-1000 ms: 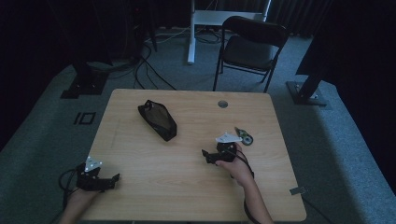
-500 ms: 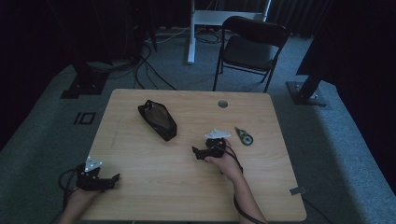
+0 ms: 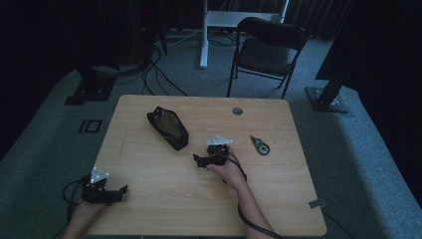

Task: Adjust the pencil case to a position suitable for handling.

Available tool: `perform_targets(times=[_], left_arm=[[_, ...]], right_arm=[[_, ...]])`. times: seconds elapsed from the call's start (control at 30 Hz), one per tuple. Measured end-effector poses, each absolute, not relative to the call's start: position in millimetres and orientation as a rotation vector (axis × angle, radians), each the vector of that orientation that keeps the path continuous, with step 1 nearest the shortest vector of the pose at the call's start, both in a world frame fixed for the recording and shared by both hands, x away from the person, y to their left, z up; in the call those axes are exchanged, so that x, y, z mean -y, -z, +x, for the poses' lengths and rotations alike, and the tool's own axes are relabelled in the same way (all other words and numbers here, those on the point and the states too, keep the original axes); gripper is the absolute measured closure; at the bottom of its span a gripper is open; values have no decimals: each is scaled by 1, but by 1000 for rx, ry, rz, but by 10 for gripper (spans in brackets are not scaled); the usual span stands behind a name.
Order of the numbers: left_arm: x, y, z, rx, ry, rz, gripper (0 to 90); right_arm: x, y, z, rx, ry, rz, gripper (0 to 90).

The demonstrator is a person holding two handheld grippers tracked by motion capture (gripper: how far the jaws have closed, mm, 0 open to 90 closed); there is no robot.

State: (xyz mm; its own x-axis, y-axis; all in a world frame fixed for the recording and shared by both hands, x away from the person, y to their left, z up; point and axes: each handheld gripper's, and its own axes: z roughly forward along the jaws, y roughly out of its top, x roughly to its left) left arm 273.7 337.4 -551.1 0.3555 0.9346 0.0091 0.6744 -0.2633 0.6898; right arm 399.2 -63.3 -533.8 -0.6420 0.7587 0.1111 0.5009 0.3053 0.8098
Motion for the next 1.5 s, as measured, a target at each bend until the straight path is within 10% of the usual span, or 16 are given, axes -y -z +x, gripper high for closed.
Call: perform_targets(times=[1.5], left_arm=[[-337,551,274,-1393,-568,2028,0]], right_arm=[[4,529,418,-2226,-1302,1122,504]])
